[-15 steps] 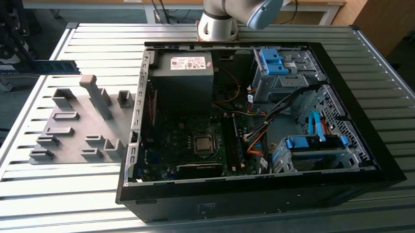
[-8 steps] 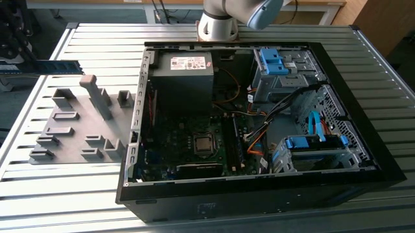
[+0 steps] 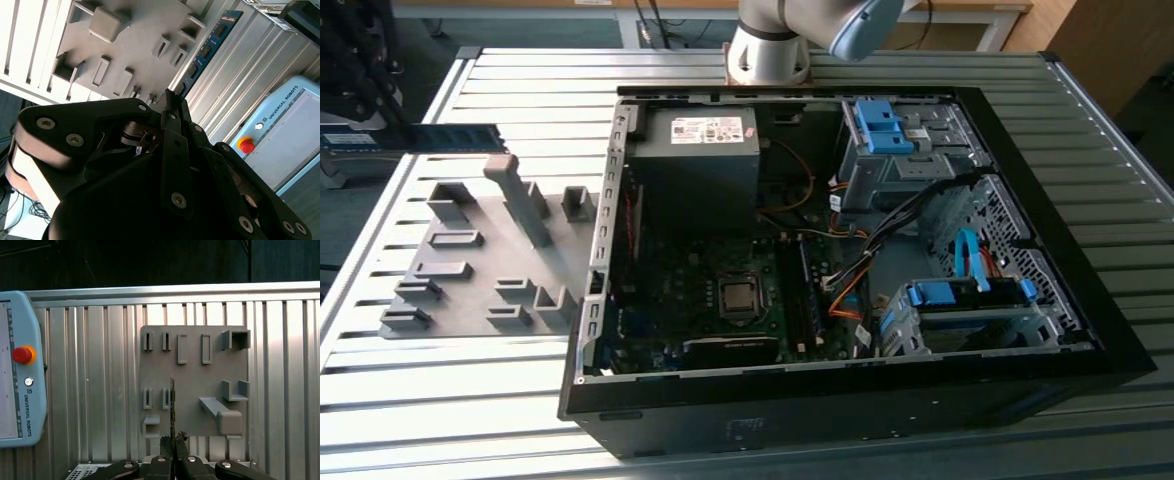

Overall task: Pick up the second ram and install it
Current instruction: 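Pick up the second ram and move it above second insertion slot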

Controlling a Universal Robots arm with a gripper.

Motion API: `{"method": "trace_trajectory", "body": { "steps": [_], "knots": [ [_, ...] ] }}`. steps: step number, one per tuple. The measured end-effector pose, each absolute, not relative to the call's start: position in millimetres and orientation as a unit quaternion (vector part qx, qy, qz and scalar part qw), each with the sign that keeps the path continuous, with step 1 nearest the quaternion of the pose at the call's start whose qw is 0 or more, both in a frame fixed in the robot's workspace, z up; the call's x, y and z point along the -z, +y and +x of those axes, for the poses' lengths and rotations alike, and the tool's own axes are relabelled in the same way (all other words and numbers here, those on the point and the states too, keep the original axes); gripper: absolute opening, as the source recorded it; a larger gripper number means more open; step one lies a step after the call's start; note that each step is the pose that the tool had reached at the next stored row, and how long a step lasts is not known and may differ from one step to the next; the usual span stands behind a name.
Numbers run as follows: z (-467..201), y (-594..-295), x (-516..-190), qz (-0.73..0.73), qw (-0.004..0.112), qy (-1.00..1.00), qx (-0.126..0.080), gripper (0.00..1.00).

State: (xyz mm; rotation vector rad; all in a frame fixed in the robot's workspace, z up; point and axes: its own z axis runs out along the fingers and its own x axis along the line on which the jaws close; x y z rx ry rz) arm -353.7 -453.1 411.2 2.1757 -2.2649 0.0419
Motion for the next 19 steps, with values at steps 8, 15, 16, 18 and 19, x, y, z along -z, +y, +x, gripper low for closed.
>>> {"method": "trace_trajectory", "body": {
  "steps": [8,15,16,18,19],
  "knots": [
    [-348.3,-453.0,-411.2,0.693,0.0,-0.721,-0.013,0.14],
    [-342.1,-453.0,-411.2,0.693,0.0,-0.721,-0.013,0.14],
    [-341.1,-453.1,-411.2,0.693,0.0,-0.721,-0.013,0.14],
    [-339.2,-453.0,-411.2,0.693,0.0,-0.721,-0.013,0.14],
    [-338.3,-453.0,-411.2,0.693,0.0,-0.721,-0.013,0.14]
  ]
}}
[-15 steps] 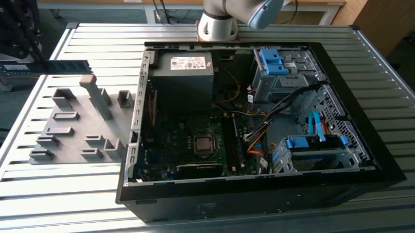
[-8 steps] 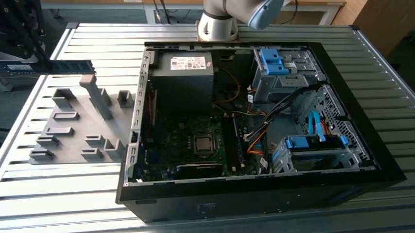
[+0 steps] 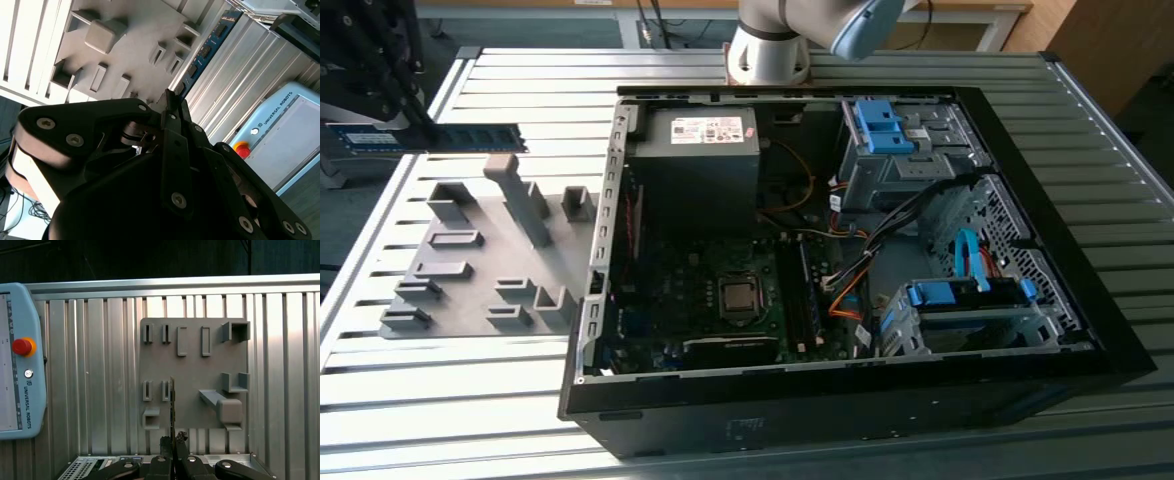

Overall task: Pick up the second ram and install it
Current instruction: 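Pick up the second ram and move it above second insertion slot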

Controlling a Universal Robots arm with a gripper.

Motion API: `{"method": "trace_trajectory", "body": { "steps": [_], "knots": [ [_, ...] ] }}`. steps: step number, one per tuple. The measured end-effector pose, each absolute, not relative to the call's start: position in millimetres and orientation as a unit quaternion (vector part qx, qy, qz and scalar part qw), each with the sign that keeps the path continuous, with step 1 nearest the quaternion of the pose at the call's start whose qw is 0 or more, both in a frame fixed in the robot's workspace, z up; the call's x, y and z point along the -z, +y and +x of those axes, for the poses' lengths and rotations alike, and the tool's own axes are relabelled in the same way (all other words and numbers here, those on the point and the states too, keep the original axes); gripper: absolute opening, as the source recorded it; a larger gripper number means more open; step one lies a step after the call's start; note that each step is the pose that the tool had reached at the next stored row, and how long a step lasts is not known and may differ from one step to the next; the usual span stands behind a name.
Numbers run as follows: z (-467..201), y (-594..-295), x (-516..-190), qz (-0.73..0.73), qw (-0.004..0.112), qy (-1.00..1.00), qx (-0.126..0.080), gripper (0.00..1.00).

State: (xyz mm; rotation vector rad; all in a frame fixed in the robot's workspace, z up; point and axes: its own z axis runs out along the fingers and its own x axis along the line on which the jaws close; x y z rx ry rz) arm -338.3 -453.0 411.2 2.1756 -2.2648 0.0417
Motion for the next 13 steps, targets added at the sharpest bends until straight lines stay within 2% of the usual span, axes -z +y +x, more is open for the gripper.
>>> {"method": "trace_trajectory", "body": {
  "steps": [13],
  "knots": [
    [-326.3,-453.0,-411.2,0.693,0.001,-0.721,-0.013,0.14]
  ]
}}
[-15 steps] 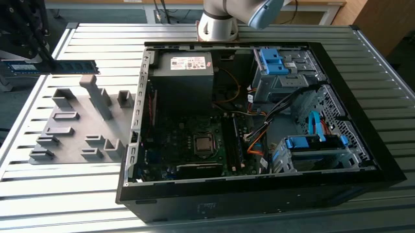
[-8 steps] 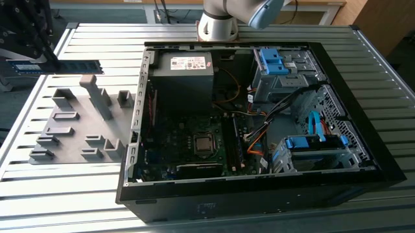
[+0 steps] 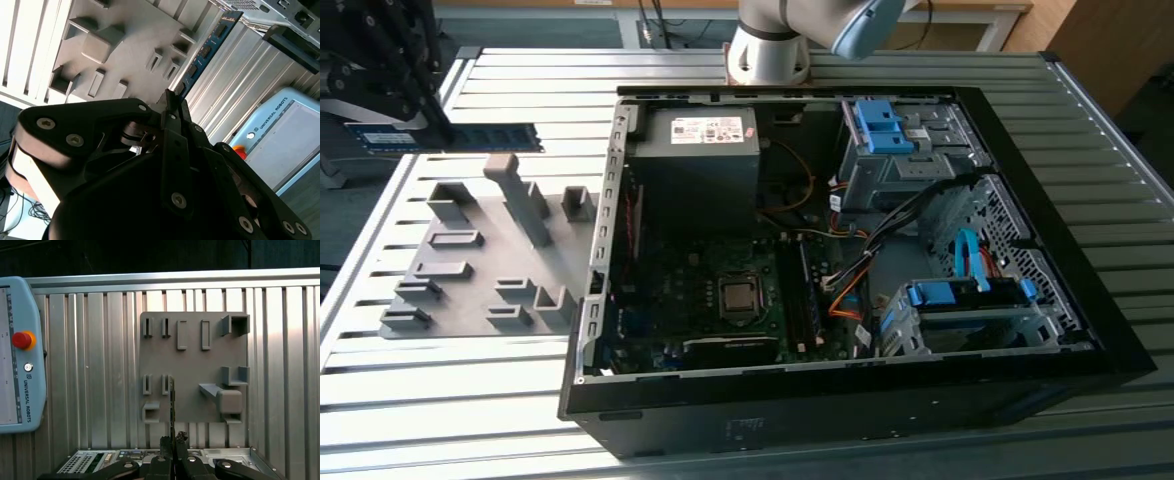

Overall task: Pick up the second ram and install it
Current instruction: 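Pick up the second ram and move it above second insertion slot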

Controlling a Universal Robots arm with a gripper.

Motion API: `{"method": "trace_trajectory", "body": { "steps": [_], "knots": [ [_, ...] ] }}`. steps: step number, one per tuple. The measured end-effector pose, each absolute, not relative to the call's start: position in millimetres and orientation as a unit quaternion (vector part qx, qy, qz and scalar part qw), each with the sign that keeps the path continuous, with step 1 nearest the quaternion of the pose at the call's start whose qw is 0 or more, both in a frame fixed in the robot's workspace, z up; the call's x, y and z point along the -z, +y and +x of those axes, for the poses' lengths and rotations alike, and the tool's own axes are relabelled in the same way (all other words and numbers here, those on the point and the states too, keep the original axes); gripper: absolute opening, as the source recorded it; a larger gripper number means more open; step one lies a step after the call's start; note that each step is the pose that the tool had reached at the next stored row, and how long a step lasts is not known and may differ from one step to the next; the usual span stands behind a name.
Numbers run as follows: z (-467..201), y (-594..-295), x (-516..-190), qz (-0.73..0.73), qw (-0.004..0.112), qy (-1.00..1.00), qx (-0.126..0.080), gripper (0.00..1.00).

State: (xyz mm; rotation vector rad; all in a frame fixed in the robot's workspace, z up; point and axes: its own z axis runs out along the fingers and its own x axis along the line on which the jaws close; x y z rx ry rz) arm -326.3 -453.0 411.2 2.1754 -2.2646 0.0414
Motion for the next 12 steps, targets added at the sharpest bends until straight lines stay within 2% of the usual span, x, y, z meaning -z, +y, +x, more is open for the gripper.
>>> {"method": "trace_trajectory", "body": {
  "steps": [12],
  "knots": [
    [-313.6,-453.0,-411.2,0.693,0.001,-0.721,-0.013,0.14]
  ]
}}
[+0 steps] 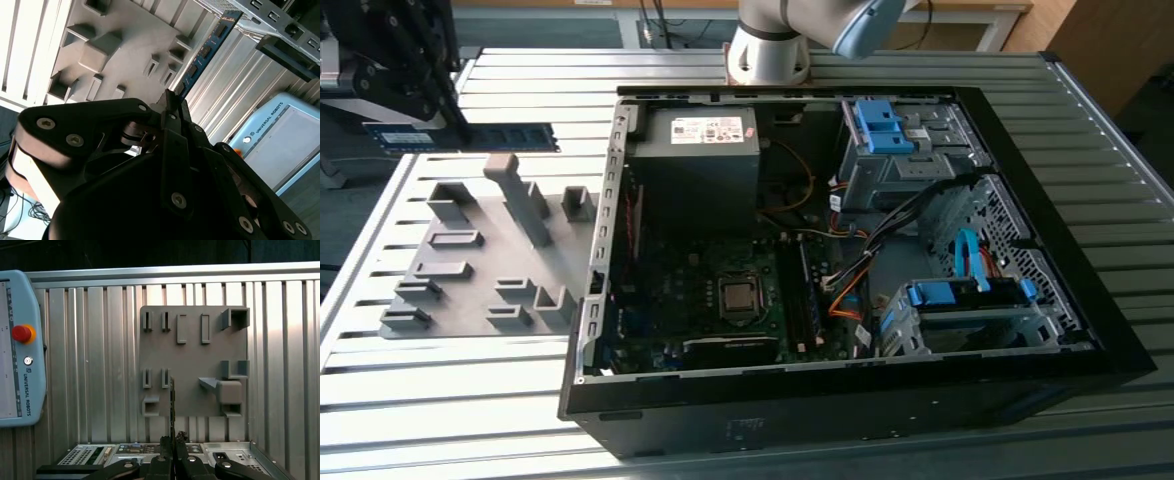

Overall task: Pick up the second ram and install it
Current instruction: 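Pick up the second ram and move it above second insertion slot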

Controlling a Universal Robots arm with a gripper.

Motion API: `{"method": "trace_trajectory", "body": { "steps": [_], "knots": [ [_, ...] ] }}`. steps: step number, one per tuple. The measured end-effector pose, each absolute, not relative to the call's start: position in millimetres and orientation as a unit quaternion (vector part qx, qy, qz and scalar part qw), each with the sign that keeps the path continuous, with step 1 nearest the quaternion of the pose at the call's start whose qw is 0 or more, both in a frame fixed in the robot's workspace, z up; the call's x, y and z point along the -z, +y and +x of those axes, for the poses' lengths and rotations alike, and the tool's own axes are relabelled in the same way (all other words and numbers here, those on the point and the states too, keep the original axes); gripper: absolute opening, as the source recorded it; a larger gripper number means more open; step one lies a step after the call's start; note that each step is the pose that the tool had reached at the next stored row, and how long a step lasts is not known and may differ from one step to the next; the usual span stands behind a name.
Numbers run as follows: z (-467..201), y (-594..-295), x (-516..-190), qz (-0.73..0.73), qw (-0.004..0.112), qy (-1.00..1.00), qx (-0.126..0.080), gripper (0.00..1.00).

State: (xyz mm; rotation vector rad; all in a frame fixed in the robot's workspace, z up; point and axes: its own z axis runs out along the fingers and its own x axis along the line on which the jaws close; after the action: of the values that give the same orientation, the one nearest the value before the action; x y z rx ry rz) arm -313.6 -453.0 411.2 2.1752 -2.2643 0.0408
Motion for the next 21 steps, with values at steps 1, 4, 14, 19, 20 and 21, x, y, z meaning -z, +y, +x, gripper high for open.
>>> {"method": "trace_trajectory", "body": {
  "steps": [1,4,14,19,20,21],
  "knots": [
    [-312.4,-453.1,-411.2,0.693,0.001,-0.721,-0.013,0.14],
    [-308.7,-453.0,-411.2,0.693,0.001,-0.721,-0.013,0.14],
    [-297.5,-453.1,-411.2,0.693,0.001,-0.721,-0.013,0.14],
    [-291.7,-453.1,-411.2,0.693,0.001,-0.721,-0.012,0.14],
    [-290.6,-453.1,-411.2,0.693,0.001,-0.721,-0.012,0.14],
    [-289.6,-453.0,-411.2,0.693,0.001,-0.721,-0.012,0.14]
  ]
}}
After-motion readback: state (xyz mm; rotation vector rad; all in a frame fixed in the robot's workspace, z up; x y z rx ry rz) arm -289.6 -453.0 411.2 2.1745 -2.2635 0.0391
